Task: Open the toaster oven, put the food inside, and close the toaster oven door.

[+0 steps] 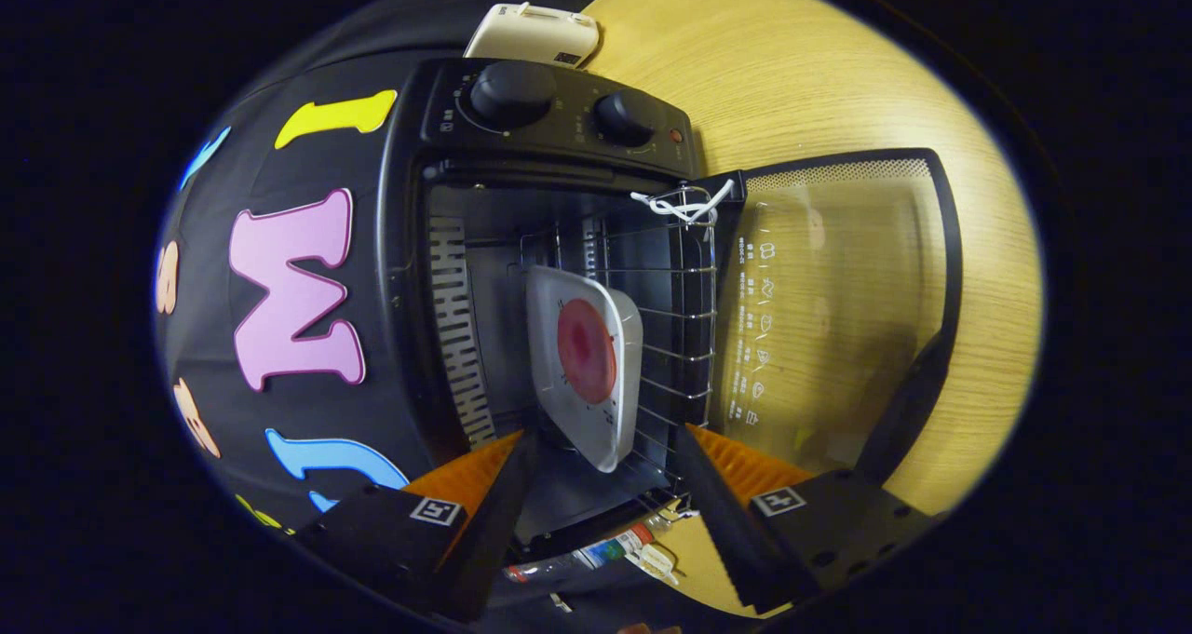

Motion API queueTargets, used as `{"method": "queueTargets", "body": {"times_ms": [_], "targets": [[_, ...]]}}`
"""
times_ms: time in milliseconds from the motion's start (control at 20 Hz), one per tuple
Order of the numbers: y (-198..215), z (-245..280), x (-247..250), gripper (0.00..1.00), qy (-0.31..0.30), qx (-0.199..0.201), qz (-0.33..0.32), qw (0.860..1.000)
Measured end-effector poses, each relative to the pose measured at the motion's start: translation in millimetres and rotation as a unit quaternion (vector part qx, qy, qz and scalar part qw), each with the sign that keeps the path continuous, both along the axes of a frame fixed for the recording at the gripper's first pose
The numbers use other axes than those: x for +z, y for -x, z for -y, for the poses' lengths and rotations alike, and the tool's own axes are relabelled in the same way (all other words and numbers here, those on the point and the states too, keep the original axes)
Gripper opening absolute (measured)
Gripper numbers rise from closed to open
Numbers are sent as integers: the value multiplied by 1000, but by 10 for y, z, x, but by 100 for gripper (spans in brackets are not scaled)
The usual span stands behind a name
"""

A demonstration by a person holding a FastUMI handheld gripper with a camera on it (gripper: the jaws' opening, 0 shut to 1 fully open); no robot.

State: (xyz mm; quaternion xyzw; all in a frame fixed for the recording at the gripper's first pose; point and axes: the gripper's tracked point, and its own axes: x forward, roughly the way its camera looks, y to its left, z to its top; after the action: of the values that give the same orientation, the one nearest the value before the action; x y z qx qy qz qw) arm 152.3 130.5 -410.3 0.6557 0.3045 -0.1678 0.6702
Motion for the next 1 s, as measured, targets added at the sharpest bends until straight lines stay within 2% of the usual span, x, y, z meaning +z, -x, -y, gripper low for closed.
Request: {"method": "queueTargets", "body": {"times_ms": [100, 200, 400, 500, 550, 600, 750, 800, 850, 1000], "targets": [[131, 53, 103, 98, 39, 28, 11, 999], [299, 78, 181, 98, 85, 74, 17, 994], [691, 146, 265, 98, 174, 157, 11, 972], [919, 110, 248, 98, 220, 211, 3, 953], [1036, 91, 255, 98, 251, 245, 5, 936], [1128, 93, 250, 98, 294, 282, 7, 913], [1341, 187, 172, 99, 427, 372, 7, 824], [1385, 196, 102, 98, 452, 393, 4, 801], [1443, 205, 11, 98, 466, 409, -3, 785], [1577, 198, -288, 99, 483, 448, -30, 752]]}}
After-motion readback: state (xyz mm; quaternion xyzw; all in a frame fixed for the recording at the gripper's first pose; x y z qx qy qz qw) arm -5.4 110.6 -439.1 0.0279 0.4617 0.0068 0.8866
